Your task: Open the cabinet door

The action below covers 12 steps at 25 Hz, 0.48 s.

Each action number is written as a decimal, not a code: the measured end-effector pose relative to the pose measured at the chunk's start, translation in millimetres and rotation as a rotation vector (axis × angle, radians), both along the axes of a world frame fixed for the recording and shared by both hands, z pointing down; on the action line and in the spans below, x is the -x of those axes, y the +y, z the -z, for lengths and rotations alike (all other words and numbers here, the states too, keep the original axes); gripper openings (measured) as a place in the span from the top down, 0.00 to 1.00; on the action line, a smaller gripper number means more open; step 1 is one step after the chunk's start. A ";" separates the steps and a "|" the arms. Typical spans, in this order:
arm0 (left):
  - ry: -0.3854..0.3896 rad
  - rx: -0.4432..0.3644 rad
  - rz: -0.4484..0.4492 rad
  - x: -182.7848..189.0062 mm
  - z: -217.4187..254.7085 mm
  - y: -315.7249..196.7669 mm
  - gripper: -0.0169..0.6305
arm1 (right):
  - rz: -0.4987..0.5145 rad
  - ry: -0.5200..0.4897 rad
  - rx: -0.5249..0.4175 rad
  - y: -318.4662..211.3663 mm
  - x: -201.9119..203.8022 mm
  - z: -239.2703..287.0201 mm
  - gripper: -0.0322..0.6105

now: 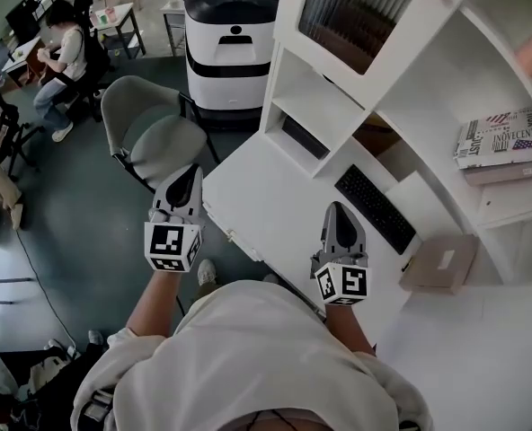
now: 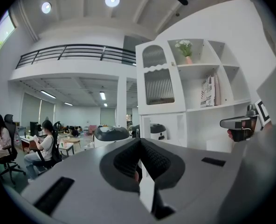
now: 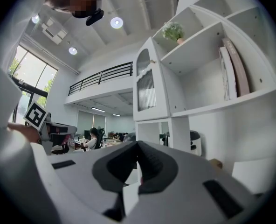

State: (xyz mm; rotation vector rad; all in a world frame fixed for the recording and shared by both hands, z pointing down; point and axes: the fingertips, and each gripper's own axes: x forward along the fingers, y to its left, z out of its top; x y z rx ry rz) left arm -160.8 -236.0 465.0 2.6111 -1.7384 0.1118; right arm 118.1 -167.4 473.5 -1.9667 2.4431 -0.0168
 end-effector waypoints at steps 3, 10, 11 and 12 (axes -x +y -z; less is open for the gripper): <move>0.000 0.000 0.000 7.9 0.4 -12.8 0.98 | -0.029 -0.009 0.004 -5.8 -0.2 -1.1 0.95; 0.007 0.005 -0.017 2.2 4.7 -28.0 0.91 | -0.072 -0.015 0.003 -11.2 -13.2 -0.7 0.95; 0.006 0.005 -0.019 0.7 5.3 -28.6 0.90 | -0.075 -0.017 0.003 -11.2 -15.5 -1.0 0.95; 0.005 0.004 -0.019 -0.8 6.1 -29.0 0.89 | -0.077 -0.018 0.003 -11.1 -17.8 -1.2 0.95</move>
